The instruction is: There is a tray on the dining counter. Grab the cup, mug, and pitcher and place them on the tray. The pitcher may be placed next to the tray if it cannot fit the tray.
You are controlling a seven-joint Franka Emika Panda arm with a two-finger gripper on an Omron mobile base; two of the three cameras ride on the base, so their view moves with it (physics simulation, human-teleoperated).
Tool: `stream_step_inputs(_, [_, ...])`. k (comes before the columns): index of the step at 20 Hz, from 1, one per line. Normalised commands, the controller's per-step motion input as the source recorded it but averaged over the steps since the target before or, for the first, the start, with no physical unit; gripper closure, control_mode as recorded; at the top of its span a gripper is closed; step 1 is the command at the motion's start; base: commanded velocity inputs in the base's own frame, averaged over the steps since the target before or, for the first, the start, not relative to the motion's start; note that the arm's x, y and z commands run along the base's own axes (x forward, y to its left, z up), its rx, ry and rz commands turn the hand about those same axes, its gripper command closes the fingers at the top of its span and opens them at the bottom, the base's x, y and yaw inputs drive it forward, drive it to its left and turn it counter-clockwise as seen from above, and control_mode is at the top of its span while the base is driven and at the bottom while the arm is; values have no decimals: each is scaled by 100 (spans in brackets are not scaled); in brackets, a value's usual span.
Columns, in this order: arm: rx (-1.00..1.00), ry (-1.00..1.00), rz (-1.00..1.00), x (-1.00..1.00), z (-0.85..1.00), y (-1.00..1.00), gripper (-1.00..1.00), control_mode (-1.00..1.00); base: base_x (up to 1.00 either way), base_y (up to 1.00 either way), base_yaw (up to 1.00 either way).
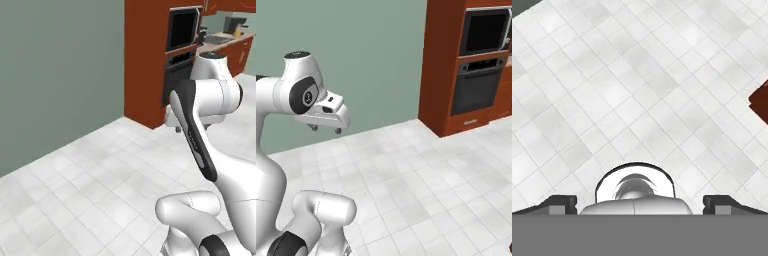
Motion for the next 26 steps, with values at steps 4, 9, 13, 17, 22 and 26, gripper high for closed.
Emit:
stream_step_inputs(4, [0,0,0,0,0,0,-100,100,85,26,-58])
stream_step_inputs(9, [0,0,0,0,0,0,-100,100,82,41,-54])
stream_step_inputs(13, [0,0,0,0,0,0,-100,100,81,51,-49])
stream_step_inputs(17, [0,0,0,0,0,0,-100,100,83,58,-47])
stream_step_inputs(22, [0,0,0,0,0,0,-100,100,83,56,-47])
stream_step_inputs(26, [0,0,0,0,0,0,-100,100,87,49,-47])
